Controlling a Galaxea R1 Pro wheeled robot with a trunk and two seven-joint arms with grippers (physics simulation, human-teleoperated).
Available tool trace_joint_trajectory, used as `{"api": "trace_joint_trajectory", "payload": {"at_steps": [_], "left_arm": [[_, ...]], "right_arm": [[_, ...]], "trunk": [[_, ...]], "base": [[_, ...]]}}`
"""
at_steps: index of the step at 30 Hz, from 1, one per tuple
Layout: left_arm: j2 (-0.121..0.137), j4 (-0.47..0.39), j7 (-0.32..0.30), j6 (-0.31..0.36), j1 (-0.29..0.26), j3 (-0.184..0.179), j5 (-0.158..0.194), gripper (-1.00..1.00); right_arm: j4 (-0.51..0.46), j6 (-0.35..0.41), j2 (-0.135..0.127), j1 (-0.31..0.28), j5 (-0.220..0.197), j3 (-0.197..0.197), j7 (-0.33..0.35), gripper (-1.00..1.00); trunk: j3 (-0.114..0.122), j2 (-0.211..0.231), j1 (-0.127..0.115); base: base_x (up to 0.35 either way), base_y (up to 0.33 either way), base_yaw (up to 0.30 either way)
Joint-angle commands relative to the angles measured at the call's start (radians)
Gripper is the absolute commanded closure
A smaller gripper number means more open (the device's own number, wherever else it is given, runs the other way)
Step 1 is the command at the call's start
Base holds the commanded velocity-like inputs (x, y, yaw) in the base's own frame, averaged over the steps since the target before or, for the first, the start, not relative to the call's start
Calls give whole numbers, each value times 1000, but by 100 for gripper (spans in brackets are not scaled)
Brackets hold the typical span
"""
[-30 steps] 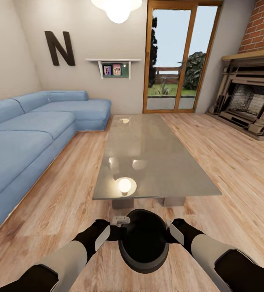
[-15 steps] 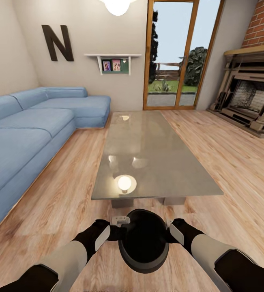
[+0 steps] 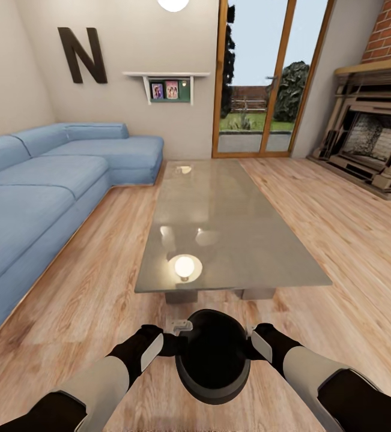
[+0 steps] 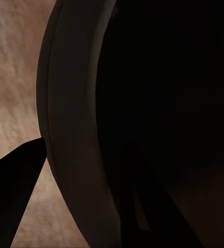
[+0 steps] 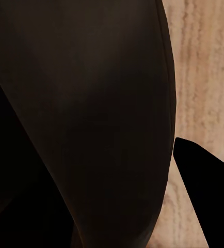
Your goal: Place each of the two pumpkins and all three candles from the living room inside a cabinet in the living room (use any cabinet), then make sure every cabinet is closed, and position the cauldron so it is next to a table in the living room.
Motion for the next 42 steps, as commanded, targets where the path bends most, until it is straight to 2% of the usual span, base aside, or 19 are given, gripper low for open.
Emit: {"api": "trace_joint_trajectory", "payload": {"at_steps": [1,42], "left_arm": [[0,0,0,4,-1,-13,11,100],[0,0,0,4,-1,-13,11,100]], "right_arm": [[-4,3,0,-1,-48,26,4,100],[-4,3,0,-1,-46,26,4,100]], "trunk": [[-2,0,0],[-68,0,0]], "base": [[0,0,0],[0,0,0]]}}
